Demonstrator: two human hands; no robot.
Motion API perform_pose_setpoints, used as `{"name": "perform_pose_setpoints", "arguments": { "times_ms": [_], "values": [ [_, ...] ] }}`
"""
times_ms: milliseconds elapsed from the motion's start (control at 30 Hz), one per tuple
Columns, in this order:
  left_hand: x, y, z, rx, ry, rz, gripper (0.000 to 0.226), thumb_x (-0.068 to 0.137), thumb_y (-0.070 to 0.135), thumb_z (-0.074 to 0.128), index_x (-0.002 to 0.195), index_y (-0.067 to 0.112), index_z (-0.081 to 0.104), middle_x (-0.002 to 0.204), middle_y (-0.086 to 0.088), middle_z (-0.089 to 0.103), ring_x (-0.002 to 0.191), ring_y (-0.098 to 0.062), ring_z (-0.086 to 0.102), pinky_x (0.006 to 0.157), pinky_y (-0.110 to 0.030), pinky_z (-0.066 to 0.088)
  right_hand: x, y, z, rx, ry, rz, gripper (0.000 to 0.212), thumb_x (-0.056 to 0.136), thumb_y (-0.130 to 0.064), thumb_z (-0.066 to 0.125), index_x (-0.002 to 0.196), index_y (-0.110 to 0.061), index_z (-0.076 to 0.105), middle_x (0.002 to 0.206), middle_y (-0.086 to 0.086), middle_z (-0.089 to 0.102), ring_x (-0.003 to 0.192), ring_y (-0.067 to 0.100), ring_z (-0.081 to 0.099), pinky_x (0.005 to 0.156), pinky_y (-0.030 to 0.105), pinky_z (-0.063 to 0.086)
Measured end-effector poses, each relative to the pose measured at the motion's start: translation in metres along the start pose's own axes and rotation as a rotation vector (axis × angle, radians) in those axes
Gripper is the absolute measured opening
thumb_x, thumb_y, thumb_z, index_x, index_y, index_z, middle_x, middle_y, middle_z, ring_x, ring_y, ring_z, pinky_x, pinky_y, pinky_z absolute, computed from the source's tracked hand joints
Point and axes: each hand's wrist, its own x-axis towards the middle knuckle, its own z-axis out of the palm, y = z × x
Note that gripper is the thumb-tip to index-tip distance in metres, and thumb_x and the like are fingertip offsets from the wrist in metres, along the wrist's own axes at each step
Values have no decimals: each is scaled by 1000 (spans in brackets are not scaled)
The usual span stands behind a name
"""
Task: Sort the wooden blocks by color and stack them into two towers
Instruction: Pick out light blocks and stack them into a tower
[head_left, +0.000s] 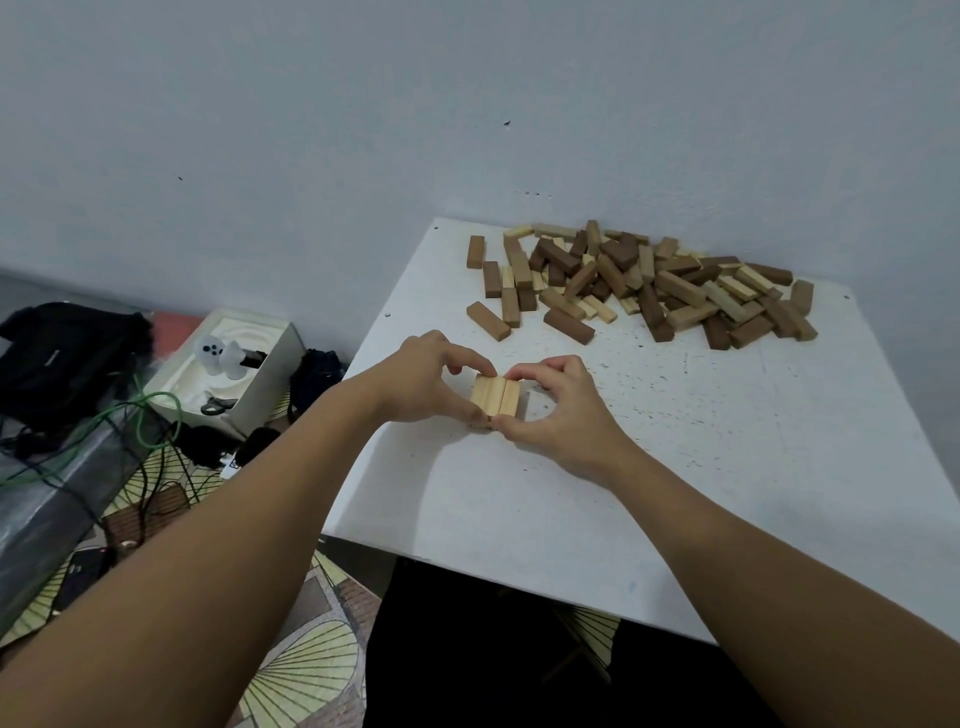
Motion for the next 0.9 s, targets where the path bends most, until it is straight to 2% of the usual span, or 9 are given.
{"name": "perform_pose_setpoints", "arguments": {
  "times_ms": [100, 233, 333, 433, 567, 667, 800, 900],
  "values": [
    [-1, 0, 1, -15, -14, -11, 55, 72, 49, 92, 119, 57, 65, 113, 9, 49, 114, -16, 47, 94, -33, 46, 0, 2, 2, -19, 6, 0, 55, 60, -59, 80, 112, -54, 61, 121, -20, 39, 127, 7, 41, 107, 39, 46],
    [-2, -1, 1, -39, -24, -25, 55, 75, 47, 91, 124, 53, 67, 117, 8, 50, 112, -14, 49, 90, -29, 45, 1, 1, 2, -30, 2, 12, 58, 59, -62, 77, 113, -51, 61, 122, -20, 38, 126, 8, 41, 108, 43, 46],
    [-4, -2, 1, -103, -29, -41, 60, 72, 46, 93, 126, 51, 67, 117, 12, 52, 109, -10, 50, 87, -26, 44, 1, 1, 1, -24, -2, 15, 56, 62, -58, 80, 114, -50, 61, 122, -20, 38, 127, 8, 40, 107, 42, 46],
    [-6, -4, 2, -196, -39, -53, 75, 68, 41, 96, 135, 49, 63, 117, 12, 54, 105, -10, 52, 87, -26, 45, 0, 2, 0, -25, -17, 14, 58, 65, -56, 83, 118, -50, 60, 124, -19, 38, 128, 8, 39, 105, 39, 48],
    [-9, -15, 1, -310, -63, -89, 92, 60, 36, 101, 142, 45, 58, 116, 7, 56, 102, -13, 54, 90, -25, 46, -3, 4, -5, 14, -69, 33, 78, 68, -59, 87, 136, -49, 50, 131, -17, 35, 128, 0, 37, 94, 20, 44],
    [-9, -22, 1, -372, -65, -112, 84, 58, 33, 102, 133, 44, 66, 114, 4, 56, 98, -12, 53, 89, -22, 44, -4, 4, -8, 31, -99, 40, 79, 70, -57, 88, 137, -49, 49, 132, -18, 34, 124, -4, 37, 87, 17, 46],
    [-7, -20, 1, -378, -88, -123, 74, 58, 33, 101, 124, 45, 71, 112, 5, 56, 97, -12, 52, 87, -24, 44, -4, 3, -8, 28, -99, 37, 70, 72, -51, 89, 132, -48, 53, 129, -19, 36, 123, -6, 38, 93, 25, 51],
    [-7, -19, 0, -377, -97, -130, 70, 60, 32, 101, 123, 45, 72, 112, 5, 56, 98, -13, 51, 87, -25, 43, -4, 3, -8, 50, -91, 34, 66, 72, -49, 89, 129, -47, 57, 127, -20, 37, 123, -7, 38, 91, 25, 54]
  ]
}}
